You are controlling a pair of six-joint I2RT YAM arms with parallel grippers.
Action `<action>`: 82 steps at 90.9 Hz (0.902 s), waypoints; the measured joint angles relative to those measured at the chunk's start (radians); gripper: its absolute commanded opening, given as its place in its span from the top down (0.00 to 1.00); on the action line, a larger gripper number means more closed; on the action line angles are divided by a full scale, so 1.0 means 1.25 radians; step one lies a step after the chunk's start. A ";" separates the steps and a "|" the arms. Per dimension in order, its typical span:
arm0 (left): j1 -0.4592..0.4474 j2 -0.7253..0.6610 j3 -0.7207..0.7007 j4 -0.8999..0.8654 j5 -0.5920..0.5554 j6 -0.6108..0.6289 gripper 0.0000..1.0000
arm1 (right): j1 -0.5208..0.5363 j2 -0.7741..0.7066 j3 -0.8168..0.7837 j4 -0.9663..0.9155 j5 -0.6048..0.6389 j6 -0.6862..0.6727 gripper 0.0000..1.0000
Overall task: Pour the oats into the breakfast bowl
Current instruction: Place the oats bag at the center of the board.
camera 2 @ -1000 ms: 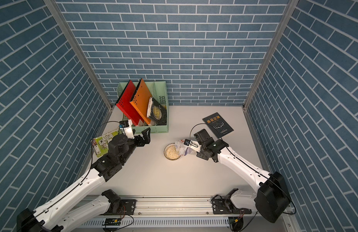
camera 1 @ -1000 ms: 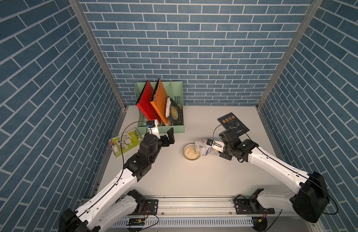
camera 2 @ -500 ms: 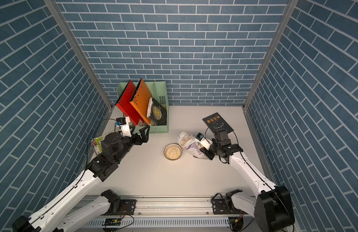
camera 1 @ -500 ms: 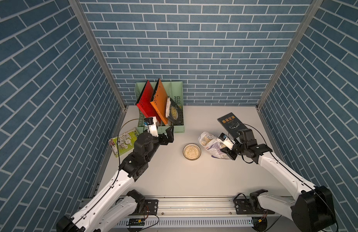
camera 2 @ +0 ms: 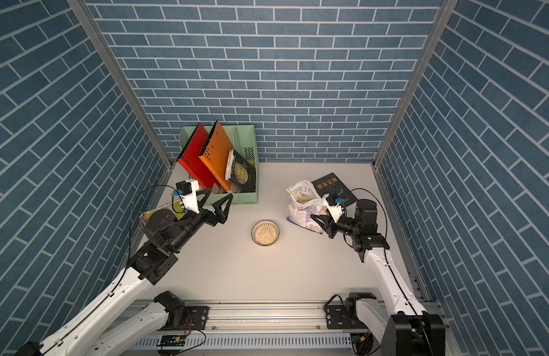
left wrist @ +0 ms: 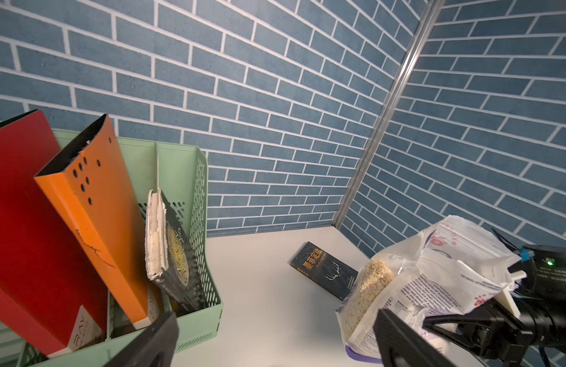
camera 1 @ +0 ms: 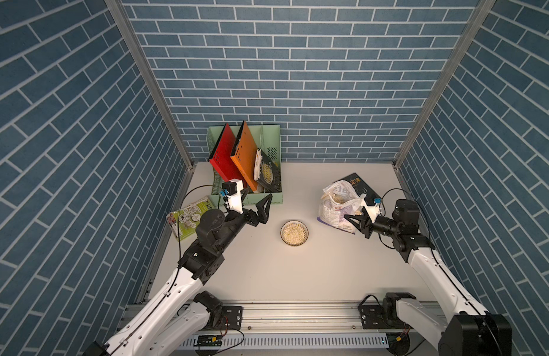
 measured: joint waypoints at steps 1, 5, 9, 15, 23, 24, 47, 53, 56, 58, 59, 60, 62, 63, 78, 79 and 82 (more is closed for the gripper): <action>0.000 0.002 -0.002 0.006 0.005 0.003 0.00 | -0.001 0.000 -0.002 0.006 -0.003 0.006 1.00; 0.000 0.010 -0.007 0.028 0.029 0.016 0.00 | -0.003 0.001 -0.015 0.049 -0.019 0.036 1.00; 0.000 0.025 -0.009 0.050 0.053 0.028 0.00 | -0.005 0.007 -0.020 0.075 -0.033 0.057 1.00; 0.000 0.055 -0.010 0.086 0.096 0.049 0.01 | -0.005 0.020 -0.018 0.089 -0.044 0.066 1.00; 0.000 0.102 -0.010 0.140 0.164 0.088 0.01 | -0.005 0.038 -0.018 0.088 -0.045 0.066 1.00; 0.000 0.109 -0.010 0.149 0.175 0.093 0.01 | -0.005 0.040 -0.018 0.088 -0.045 0.066 1.00; 0.000 0.283 0.015 0.287 0.388 0.225 0.23 | 0.005 0.108 -0.009 0.061 -0.013 0.048 1.00; 0.000 0.348 0.061 0.286 0.434 0.269 0.34 | 0.016 0.125 -0.004 0.039 0.007 0.036 1.00; 0.000 0.384 0.092 0.283 0.456 0.290 0.37 | 0.023 0.129 -0.002 0.031 0.013 0.030 1.00; 0.000 0.406 0.112 0.282 0.469 0.298 0.38 | 0.027 0.132 -0.001 0.024 0.017 0.025 1.00; 0.000 0.415 0.122 0.281 0.475 0.307 0.39 | 0.029 0.133 -0.001 0.022 0.019 0.023 1.00; 0.000 0.425 0.131 0.281 0.481 0.313 0.39 | 0.031 0.133 0.000 0.020 0.020 0.023 1.00; 0.000 0.443 0.149 0.279 0.492 0.323 0.40 | 0.033 0.133 0.000 0.015 0.022 0.021 1.00; 0.000 0.455 0.160 0.280 0.500 0.332 0.41 | 0.034 0.133 0.000 0.013 0.023 0.019 1.00; -0.009 0.560 0.260 0.263 0.579 0.403 0.54 | 0.044 0.133 0.011 -0.008 0.028 0.001 1.00; -0.010 0.567 0.265 0.261 0.583 0.404 0.54 | 0.044 0.133 0.012 -0.009 0.029 0.000 1.00; -0.013 0.585 0.281 0.253 0.596 0.416 0.54 | 0.044 0.133 0.016 -0.009 0.030 -0.004 1.00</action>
